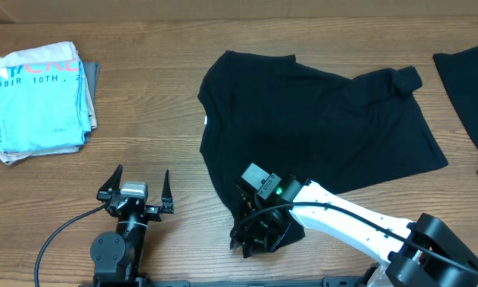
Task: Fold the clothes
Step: 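Pull the shirt hem rightward with the right gripper to spread it flat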
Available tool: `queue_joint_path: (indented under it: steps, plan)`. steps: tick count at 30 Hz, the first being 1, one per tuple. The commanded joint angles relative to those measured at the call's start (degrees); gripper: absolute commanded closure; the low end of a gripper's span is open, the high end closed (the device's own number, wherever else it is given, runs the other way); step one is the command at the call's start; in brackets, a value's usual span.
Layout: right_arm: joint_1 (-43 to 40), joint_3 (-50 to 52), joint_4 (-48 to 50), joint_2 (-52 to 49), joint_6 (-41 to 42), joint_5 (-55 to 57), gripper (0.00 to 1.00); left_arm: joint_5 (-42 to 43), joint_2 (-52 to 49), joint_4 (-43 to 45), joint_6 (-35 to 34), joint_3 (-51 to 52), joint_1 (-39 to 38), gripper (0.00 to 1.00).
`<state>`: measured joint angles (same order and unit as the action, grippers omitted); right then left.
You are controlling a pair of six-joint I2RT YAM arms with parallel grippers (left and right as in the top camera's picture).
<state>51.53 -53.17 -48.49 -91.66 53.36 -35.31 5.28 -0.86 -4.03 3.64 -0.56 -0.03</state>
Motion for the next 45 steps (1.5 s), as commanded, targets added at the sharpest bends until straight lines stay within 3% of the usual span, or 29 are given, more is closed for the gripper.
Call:
queue_joint_path:
  steps: [1,12,14,20,26,28,30,32,38,45]
  plan:
    - [0.2,-1.0,-0.4,1.1,-3.8,-1.9,0.48,-0.6,0.6,0.0,1.5,0.3,-0.4,0.0]
    - [-11.1,-22.1,-22.8,1.1,-16.3,16.3,0.47,-0.6,0.6,0.0,1.5,0.3,-0.4,0.0]
    - [-13.9,-24.9,-23.6,1.1,-19.0,18.3,0.46,-0.6,0.6,0.0,1.5,0.3,-0.4,0.0]
    - [-22.4,-27.1,-22.3,1.1,-20.9,28.3,0.33,-0.6,0.6,0.0,1.5,0.3,-0.4,0.0]
    - [-32.5,-27.1,-22.0,1.1,-25.7,33.1,0.33,-1.7,0.6,2.5,4.9,0.3,-0.4,0.0]
    - [-36.4,-27.1,-21.4,1.1,-27.8,33.1,0.43,-1.6,0.6,2.7,5.2,0.3,-0.4,0.0]
    - [-41.3,-27.1,-20.6,1.0,-29.5,33.4,0.74,-1.6,0.6,3.6,5.4,0.3,-0.4,0.0]
    - [-45.8,-27.1,-20.2,1.0,-29.6,34.1,0.95,0.2,0.6,5.6,5.3,0.3,-0.4,0.0]
    - [-62.6,-24.8,-16.9,0.9,-26.1,35.2,0.96,11.9,0.6,3.9,5.3,0.3,-0.4,0.0]
    - [-74.6,-16.8,-6.5,-1.0,-25.3,36.4,0.96,12.8,0.5,1.4,4.7,0.3,-0.4,0.0]
